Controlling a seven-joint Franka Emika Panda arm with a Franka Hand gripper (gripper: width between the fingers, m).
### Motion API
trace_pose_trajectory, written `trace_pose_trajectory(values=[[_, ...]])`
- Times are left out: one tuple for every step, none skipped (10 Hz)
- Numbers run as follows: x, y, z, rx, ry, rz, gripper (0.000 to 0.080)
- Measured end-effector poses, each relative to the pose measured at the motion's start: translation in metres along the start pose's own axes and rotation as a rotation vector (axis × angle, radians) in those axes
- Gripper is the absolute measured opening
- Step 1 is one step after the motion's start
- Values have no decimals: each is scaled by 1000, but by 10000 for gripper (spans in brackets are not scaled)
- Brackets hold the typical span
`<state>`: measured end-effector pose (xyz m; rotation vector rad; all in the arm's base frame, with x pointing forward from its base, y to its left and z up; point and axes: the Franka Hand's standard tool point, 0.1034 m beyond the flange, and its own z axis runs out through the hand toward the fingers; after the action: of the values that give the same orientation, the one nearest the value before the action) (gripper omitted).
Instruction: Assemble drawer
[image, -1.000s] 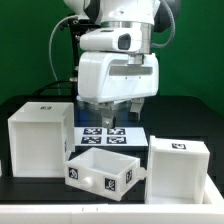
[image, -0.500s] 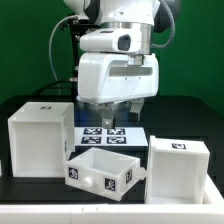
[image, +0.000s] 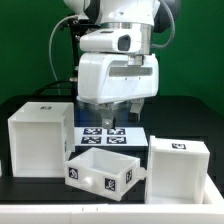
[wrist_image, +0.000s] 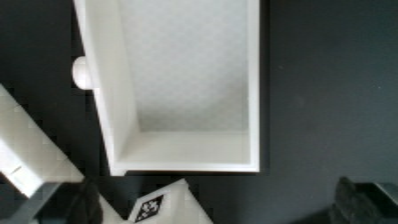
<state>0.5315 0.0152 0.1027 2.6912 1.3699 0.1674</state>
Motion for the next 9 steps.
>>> trace_pose_trajectory(values=[[-2,2,-1,2,-1,7,649],[-12,11,-6,10,1,57,649],[-18,21,-13,16,-10,87,649],[-18,33,-19,16,-22,98,649],[-16,41,-23,14,-25,103,649],[-16,39,-22,15,-24,101,649],[-16,39,-21,16,-25,101,649],[-16,39,-21,16,-25,101,649],[-15,37,-20,12,-19,101,649]])
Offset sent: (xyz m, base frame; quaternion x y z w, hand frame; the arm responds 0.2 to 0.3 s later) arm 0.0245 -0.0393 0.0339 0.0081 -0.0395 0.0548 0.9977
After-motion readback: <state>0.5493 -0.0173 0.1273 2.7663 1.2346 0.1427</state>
